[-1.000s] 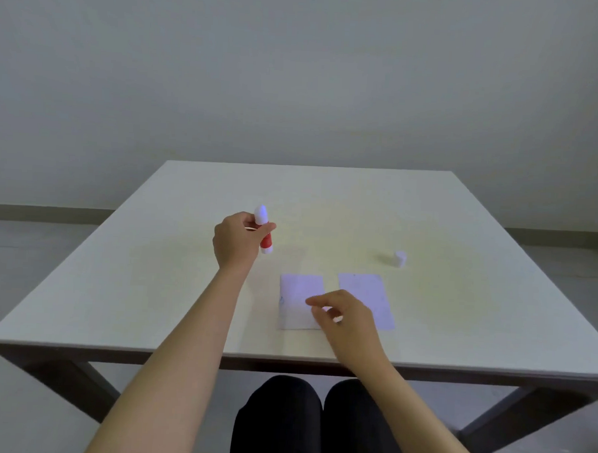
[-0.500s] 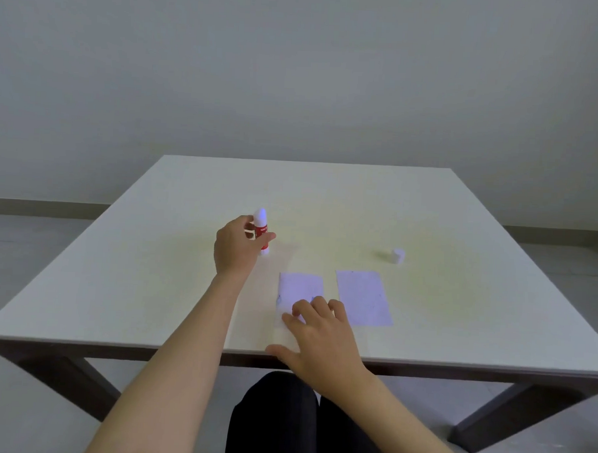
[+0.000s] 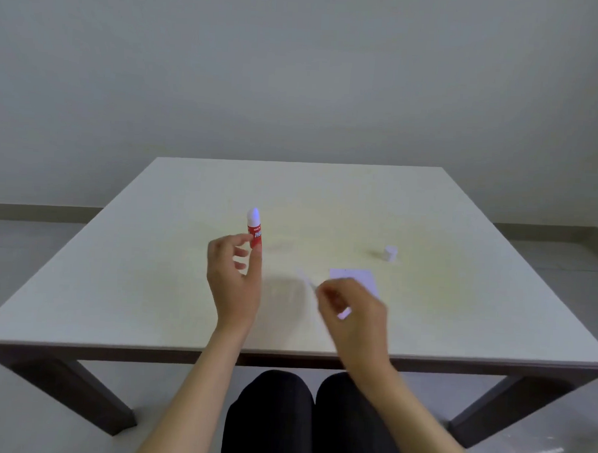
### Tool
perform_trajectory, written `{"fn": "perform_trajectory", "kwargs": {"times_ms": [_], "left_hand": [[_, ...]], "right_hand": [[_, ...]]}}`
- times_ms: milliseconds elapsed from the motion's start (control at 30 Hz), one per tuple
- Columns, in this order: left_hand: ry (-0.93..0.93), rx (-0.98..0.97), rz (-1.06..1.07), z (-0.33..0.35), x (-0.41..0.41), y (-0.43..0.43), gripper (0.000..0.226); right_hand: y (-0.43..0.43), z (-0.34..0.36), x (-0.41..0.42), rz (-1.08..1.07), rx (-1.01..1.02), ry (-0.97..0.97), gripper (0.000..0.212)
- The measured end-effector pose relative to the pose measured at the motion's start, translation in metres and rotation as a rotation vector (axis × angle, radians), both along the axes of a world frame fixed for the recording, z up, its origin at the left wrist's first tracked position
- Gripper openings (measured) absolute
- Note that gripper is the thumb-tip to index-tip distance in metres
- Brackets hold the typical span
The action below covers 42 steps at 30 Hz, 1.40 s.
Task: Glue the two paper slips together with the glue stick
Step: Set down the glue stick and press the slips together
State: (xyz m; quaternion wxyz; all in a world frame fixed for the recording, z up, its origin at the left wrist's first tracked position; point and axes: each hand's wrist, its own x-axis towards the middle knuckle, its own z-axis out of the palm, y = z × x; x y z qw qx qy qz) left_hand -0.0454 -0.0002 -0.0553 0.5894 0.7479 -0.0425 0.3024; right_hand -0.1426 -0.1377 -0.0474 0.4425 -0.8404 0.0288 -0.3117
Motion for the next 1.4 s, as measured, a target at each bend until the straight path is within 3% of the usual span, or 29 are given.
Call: {"fn": "perform_trajectory", "kwargs": {"times_ms": [100, 200, 433, 533, 700, 833, 1000, 1400], "left_hand": [[0.206, -0.098, -0.112, -0.003, -0.011, -0.014, 0.011], [0.545, -0.356, -0.358, -0.001, -0.02, -0.033, 0.017], [0.553, -0.438, -0.447, 0.013, -0.026, -0.054, 0.018], [0.556, -0.386, -0.456, 0.013, -0.028, -0.059, 0.012], [0.567, -0.265, -0.466, 0.008, -0.028, -0.063, 0.014], [0.618, -0.162, -0.464, 0.003, -0.029, -0.066, 0.016], [0.583, 0.146, -0.372, -0.004, -0.028, -0.068, 0.017], [0.566, 0.297, -0.343, -0.012, -0.022, -0.072, 0.006]], "right_hand": [[-0.022, 0.019, 0.008, -0.03, 0.492, 0.039, 0.012], [-0.034, 0.023, 0.007, 0.049, 0.833, 0.068, 0.005], [-0.049, 0.009, 0.0, 0.003, 1.028, 0.165, 0.009], [-0.054, 0.003, -0.001, -0.016, 1.077, 0.167, 0.011], [-0.068, -0.005, -0.001, -0.065, 0.961, 0.247, 0.007], [-0.084, -0.009, 0.0, -0.125, 0.663, 0.36, 0.012], [-0.092, -0.012, 0.008, -0.205, 0.288, 0.476, 0.018], [-0.097, -0.019, 0.012, -0.178, 0.148, 0.514, 0.018]]}}
